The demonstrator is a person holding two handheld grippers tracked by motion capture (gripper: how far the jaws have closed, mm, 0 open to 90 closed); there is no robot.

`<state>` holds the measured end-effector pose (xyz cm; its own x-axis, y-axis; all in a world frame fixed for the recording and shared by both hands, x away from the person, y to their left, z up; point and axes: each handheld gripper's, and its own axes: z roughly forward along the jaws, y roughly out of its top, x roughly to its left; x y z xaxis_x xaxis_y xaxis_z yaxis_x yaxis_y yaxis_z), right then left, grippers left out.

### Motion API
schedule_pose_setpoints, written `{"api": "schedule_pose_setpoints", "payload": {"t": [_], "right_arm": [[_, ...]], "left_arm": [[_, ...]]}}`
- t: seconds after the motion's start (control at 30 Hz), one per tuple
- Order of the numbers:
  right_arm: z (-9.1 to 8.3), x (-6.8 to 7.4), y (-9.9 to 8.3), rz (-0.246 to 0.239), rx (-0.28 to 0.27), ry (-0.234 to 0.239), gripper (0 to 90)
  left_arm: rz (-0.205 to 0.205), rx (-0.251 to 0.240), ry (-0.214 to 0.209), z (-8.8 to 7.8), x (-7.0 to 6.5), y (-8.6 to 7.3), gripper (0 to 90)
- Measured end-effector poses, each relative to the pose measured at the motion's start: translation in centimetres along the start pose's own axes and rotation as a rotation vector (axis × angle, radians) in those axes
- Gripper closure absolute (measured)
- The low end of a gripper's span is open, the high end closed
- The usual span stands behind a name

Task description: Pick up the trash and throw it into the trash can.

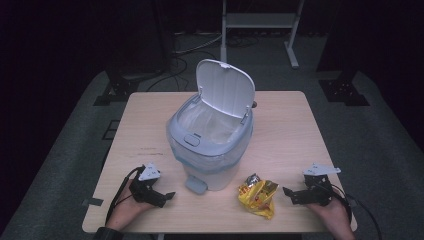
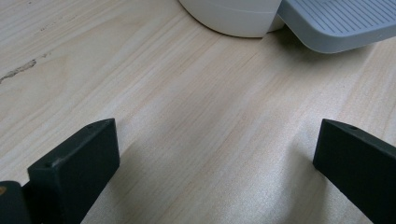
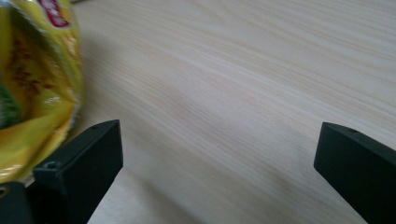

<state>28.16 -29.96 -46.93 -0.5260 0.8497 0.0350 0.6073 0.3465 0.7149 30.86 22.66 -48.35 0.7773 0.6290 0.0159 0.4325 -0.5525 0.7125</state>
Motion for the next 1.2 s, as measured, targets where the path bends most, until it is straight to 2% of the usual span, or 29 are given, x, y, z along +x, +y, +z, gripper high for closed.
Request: {"api": "schedule_pose_setpoints", "payload": {"t": [0.17,0.4,0.67,0.77,1.03,1.2], "right_arm": [[-1.2,1.1,0.3,-0.015,-0.023,0.010,0.4],[-2.5,2.4,0.8,-0.028,-0.042,0.050,0.4],[-3.4,4.1,1.2,-0.044,-0.061,0.105,0.4],[-3.8,4.8,1.3,-0.044,-0.067,0.143,0.4],[-3.9,6.2,1.8,-0.052,-0.077,0.186,0.4],[-2.8,6.5,2.0,-0.065,-0.057,0.173,0.4]], "left_arm": [[-0.001,-0.001,0.000,0.0,0.0,0.0,0.0],[-0.001,0.000,0.000,0.0,0.0,0.0,0.0],[-0.003,-0.001,0.000,0.0,0.0,0.0,0.0],[0.000,0.002,-0.001,0.0,0.0,0.0,0.0],[-0.004,0.001,0.004,0.0,0.0,0.0,0.0],[-0.008,-0.002,0.005,0.0,0.0,0.0,0.0]]}}
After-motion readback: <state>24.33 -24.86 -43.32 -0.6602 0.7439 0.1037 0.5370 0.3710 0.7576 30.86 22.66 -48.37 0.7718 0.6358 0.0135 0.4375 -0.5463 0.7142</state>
